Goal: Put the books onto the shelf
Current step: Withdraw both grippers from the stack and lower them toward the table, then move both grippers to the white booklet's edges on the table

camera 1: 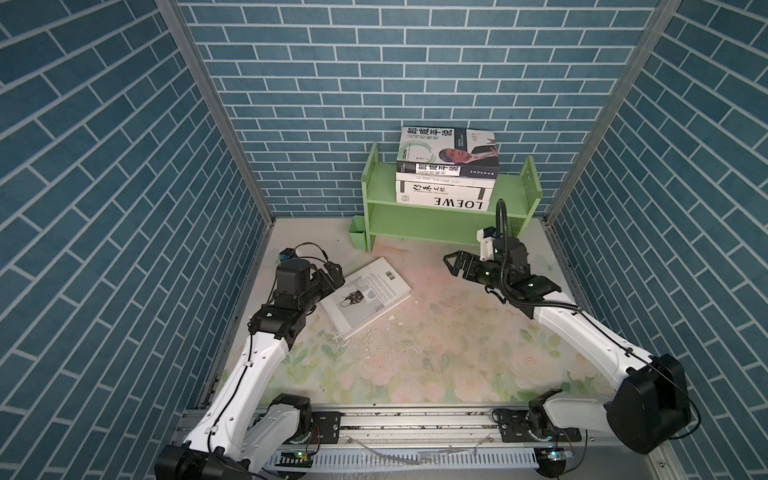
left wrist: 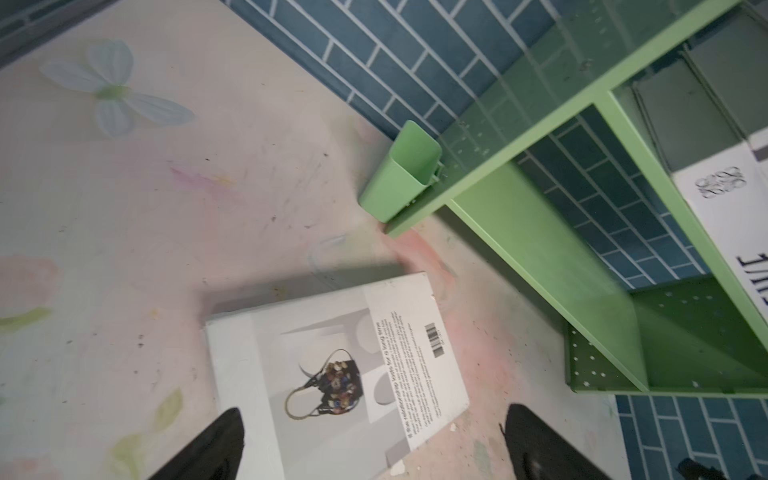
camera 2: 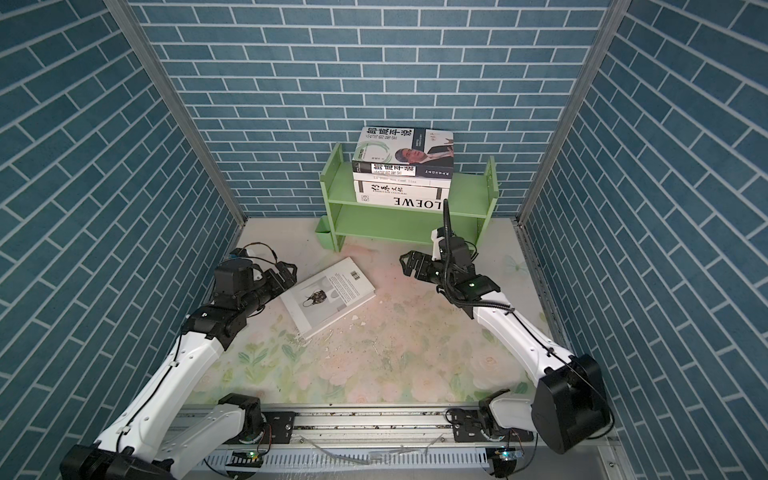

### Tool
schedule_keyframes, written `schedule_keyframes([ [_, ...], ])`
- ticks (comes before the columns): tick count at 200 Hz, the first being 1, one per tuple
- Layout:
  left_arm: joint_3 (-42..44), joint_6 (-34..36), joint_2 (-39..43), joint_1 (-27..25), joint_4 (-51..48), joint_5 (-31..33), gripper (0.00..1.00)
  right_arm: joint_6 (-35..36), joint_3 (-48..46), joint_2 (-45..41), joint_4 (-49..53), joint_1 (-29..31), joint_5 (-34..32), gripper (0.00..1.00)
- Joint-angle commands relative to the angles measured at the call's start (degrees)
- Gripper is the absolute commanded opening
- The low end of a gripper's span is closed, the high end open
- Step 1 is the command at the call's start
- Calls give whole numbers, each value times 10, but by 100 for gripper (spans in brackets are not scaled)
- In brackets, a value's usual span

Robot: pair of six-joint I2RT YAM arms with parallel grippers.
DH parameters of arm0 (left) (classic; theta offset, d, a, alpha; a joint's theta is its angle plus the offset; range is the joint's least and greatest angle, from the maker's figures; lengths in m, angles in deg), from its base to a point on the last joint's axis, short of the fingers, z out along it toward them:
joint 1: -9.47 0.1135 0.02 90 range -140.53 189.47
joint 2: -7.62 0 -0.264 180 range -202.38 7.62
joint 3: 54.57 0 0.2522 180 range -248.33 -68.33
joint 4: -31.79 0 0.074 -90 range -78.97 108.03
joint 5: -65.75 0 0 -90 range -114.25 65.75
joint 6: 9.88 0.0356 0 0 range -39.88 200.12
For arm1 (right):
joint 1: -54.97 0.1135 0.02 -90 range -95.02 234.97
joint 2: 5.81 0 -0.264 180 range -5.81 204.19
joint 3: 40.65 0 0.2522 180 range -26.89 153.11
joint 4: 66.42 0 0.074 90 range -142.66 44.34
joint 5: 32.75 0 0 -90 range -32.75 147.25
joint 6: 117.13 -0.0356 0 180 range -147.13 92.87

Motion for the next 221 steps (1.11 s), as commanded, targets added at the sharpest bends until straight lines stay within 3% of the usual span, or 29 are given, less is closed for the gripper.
schedule_keyframes([
  [1, 20, 27, -25, 46, 20, -59, 100, -82, -26, 29, -99, 25, -16, 99],
  [37, 44, 14, -139, 90, 86, -144, 100, -159, -36, 93, -147, 74, -57, 98],
  [84, 29, 15, -219, 117, 160, -133, 100, -232, -46, 161, -183, 107, -90, 98],
  [146, 5, 4, -318, 161, 226, -192, 99, -263, -7, 243, -202, 130, -70, 96],
  [189, -12, -1, -365, 162, 276, -249, 100, -289, 8, 288, -235, 140, -45, 95],
  [221, 1, -17, -378, 160, 289, -253, 100, -291, 19, 303, -239, 141, -37, 95],
])
